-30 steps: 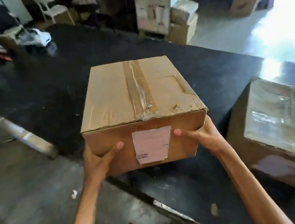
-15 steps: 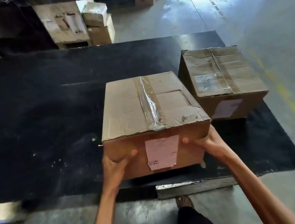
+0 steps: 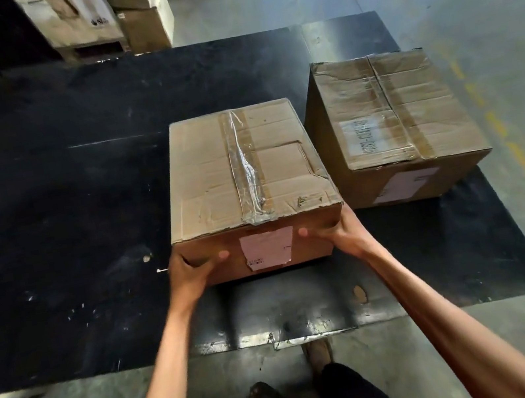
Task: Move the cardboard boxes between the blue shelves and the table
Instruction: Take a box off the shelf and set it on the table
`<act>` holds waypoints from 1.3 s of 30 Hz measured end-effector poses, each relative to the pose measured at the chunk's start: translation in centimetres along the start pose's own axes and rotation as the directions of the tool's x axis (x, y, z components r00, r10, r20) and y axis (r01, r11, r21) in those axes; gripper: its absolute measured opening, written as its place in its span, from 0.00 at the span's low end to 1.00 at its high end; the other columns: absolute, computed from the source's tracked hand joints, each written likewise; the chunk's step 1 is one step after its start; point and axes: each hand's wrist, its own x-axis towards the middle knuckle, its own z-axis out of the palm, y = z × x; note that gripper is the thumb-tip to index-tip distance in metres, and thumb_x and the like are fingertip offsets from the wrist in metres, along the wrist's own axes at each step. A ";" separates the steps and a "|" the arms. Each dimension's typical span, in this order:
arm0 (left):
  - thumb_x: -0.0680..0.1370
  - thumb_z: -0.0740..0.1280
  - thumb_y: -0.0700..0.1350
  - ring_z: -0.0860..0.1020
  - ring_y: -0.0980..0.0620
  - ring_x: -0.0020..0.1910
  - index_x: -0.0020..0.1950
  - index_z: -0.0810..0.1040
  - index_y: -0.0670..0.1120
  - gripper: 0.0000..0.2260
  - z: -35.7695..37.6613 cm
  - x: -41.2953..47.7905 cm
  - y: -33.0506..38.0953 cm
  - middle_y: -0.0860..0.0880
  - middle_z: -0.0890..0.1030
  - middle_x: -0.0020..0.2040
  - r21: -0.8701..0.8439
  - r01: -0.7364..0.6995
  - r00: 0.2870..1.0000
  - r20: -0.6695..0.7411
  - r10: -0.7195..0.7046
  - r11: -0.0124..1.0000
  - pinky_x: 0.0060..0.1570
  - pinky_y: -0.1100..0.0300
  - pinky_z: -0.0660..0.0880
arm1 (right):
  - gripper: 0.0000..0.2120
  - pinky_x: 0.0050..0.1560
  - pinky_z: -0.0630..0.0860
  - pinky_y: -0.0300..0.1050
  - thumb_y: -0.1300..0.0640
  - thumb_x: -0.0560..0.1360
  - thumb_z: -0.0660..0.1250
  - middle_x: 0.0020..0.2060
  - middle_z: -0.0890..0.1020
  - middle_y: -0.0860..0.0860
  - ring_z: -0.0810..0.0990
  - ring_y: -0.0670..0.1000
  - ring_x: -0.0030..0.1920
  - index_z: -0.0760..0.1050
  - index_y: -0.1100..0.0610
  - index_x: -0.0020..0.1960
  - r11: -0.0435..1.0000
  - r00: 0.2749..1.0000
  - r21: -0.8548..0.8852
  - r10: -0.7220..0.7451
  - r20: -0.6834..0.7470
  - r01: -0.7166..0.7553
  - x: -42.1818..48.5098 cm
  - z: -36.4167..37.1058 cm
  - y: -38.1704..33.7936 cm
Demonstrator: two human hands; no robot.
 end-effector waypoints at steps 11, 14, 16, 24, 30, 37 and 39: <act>0.58 0.87 0.49 0.85 0.56 0.51 0.61 0.83 0.42 0.34 2.8 8.3 2.3 0.51 0.87 0.51 0.206 0.020 1.000 -0.018 -0.016 0.978 0.57 0.53 0.82 | 0.43 0.66 0.76 0.37 0.63 0.65 0.84 0.65 0.82 0.53 0.80 0.41 0.64 0.68 0.61 0.75 1.000 1.000 -0.029 -0.007 -0.024 0.006 9.5 -0.5 3.0; 0.59 0.87 0.46 0.85 0.53 0.53 0.61 0.82 0.45 0.32 3.6 8.6 2.1 0.50 0.86 0.52 0.211 0.022 0.999 -0.031 -0.016 0.977 0.59 0.48 0.82 | 0.42 0.65 0.74 0.33 0.61 0.67 0.84 0.64 0.82 0.50 0.80 0.40 0.64 0.68 0.59 0.75 1.000 1.000 -0.020 0.015 -0.022 -0.015 10.0 -0.5 3.8; 0.58 0.87 0.45 0.84 0.50 0.56 0.63 0.81 0.43 0.36 3.7 8.6 2.4 0.48 0.86 0.55 0.224 -0.008 0.998 -0.057 0.021 0.975 0.60 0.46 0.81 | 0.40 0.66 0.73 0.32 0.57 0.67 0.84 0.64 0.82 0.46 0.79 0.40 0.65 0.70 0.55 0.74 0.999 0.999 -0.010 0.040 -0.022 -0.040 10.1 -0.4 4.3; 0.57 0.88 0.46 0.68 0.42 0.74 0.84 0.53 0.50 0.64 4.2 7.3 6.5 0.40 0.67 0.75 0.661 -0.278 0.911 -0.047 0.409 0.697 0.71 0.48 0.69 | 0.40 0.76 0.69 0.46 0.54 0.69 0.82 0.68 0.80 0.50 0.77 0.47 0.70 0.69 0.57 0.76 0.992 0.992 0.038 0.119 0.032 -0.120 10.3 0.5 6.2; 0.63 0.82 0.60 0.34 0.42 0.82 0.82 0.36 0.63 0.64 6.4 9.2 9.1 0.42 0.33 0.82 0.900 -0.341 0.933 0.289 0.214 0.270 0.77 0.38 0.44 | 0.48 0.76 0.69 0.47 0.46 0.63 0.83 0.69 0.80 0.50 0.77 0.46 0.70 0.68 0.56 0.77 0.973 0.975 0.080 0.211 0.075 -0.217 10.8 0.6 7.5; 0.62 0.76 0.70 0.42 0.45 0.83 0.83 0.46 0.64 0.57 3.6 9.6 8.3 0.48 0.42 0.85 0.836 -0.406 0.902 0.302 0.309 0.369 0.67 0.37 0.71 | 0.57 0.62 0.69 0.22 0.50 0.62 0.86 0.72 0.76 0.48 0.74 0.26 0.62 0.57 0.56 0.83 0.971 0.982 0.146 0.188 0.011 -0.187 10.9 1.9 7.4; 0.60 0.73 0.73 0.43 0.47 0.83 0.82 0.48 0.64 0.57 2.4 9.6 8.3 0.49 0.43 0.85 0.807 -0.404 0.907 0.291 0.305 0.430 0.66 0.35 0.71 | 0.65 0.64 0.68 0.24 0.49 0.59 0.87 0.75 0.73 0.47 0.73 0.29 0.67 0.51 0.53 0.85 0.975 0.987 0.160 0.158 0.000 -0.156 11.1 2.4 6.3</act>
